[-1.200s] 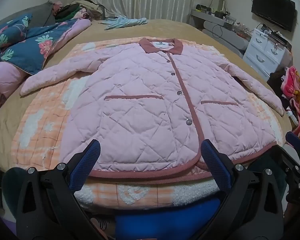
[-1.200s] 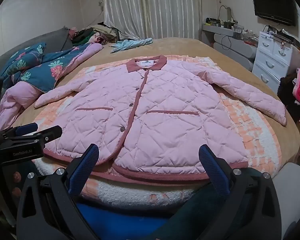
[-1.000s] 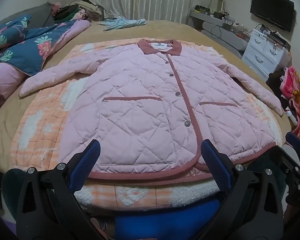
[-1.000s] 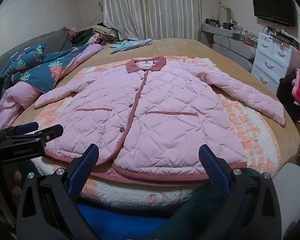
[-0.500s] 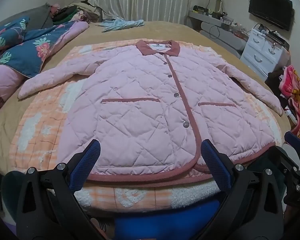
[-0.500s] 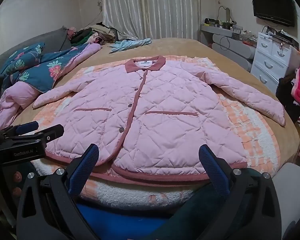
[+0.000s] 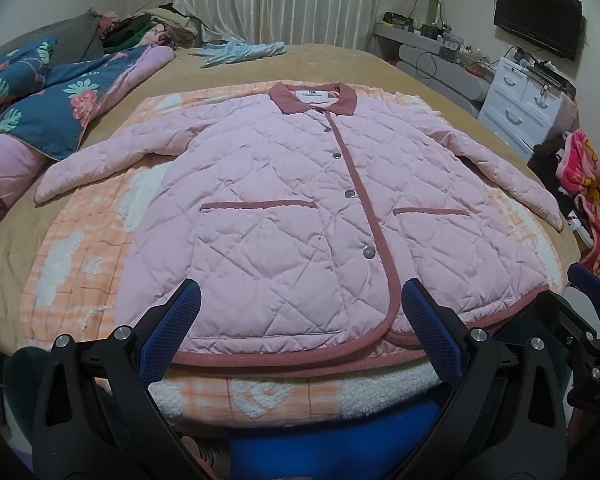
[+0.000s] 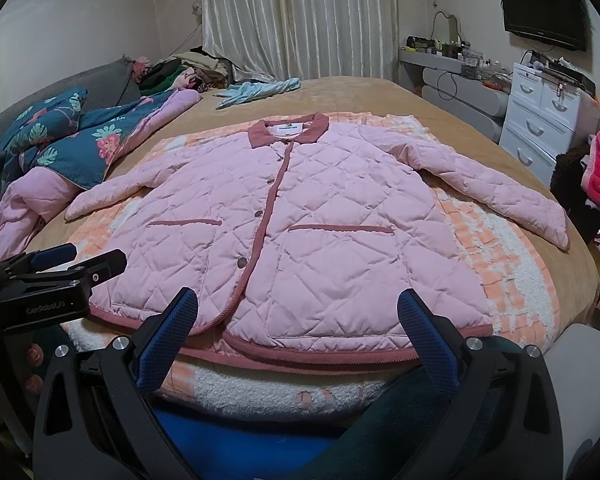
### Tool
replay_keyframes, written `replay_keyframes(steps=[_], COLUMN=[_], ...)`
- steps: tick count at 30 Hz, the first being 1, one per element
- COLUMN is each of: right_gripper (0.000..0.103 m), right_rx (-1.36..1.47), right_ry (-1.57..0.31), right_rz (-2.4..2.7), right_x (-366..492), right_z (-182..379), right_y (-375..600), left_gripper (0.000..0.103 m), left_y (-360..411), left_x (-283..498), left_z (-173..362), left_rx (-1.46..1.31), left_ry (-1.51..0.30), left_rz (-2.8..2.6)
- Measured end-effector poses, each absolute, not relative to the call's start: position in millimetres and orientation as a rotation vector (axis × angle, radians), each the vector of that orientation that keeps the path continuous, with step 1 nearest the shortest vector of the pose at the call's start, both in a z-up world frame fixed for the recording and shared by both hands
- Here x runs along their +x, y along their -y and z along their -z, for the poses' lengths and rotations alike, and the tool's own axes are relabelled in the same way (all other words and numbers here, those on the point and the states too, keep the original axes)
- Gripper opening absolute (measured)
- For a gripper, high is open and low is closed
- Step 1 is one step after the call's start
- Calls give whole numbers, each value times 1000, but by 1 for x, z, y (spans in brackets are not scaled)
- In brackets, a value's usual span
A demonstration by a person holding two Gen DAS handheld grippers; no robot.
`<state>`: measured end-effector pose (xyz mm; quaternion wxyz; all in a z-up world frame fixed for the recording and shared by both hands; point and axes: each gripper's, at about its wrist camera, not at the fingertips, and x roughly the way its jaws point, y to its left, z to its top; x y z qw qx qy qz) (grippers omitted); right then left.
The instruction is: Fold large clothes
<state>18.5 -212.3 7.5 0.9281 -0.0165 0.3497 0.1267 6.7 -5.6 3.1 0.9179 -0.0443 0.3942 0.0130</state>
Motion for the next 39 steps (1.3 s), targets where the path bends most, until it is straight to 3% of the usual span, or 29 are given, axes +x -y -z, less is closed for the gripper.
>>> replay_keyframes(steps=[39], right_gripper=[99], right_rx=[-59], right_ry=[-728], right_rz=[-248], right_x=[50], right_z=[-16], right_y=[210], left_gripper=[94], left_y=[2], left_x=[43], left_z=[4], left_rx=[-98], left_ry=[-858], left_rz=[-9])
